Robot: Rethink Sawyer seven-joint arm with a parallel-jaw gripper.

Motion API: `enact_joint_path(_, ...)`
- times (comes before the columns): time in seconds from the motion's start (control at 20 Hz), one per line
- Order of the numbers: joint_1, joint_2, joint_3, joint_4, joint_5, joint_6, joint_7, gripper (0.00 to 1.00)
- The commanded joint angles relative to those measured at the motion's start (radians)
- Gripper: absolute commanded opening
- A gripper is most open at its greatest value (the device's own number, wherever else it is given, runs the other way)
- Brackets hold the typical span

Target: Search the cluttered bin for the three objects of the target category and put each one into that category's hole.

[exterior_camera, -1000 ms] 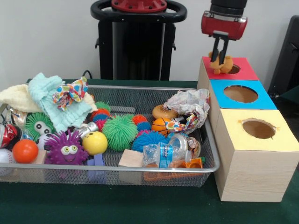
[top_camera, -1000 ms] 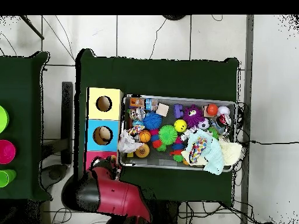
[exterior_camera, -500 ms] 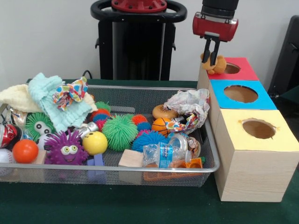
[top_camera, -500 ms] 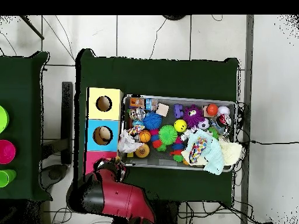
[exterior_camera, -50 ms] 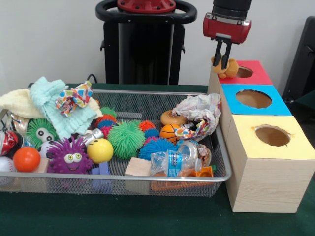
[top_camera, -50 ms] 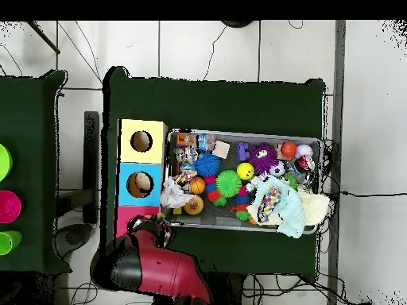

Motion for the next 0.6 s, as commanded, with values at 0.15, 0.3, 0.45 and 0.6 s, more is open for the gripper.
enact_joint_path(0.15, 0.01, 0.032, 0.057, 0.017, -0.016, -0.003, 0.156, 0.0)
enact_joint_path(0.3, 0.025, 0.035, 0.054, 0.016, -0.007, -0.003, 0.168, 0.0)
enact_joint_path(0.45, 0.033, 0.04, 0.058, 0.011, 0.001, -0.002, 0.175, 0.0)
enact_joint_path(0.6, 0.044, 0.041, 0.052, 0.002, 0.007, 0.01, 0.178, 0.0)
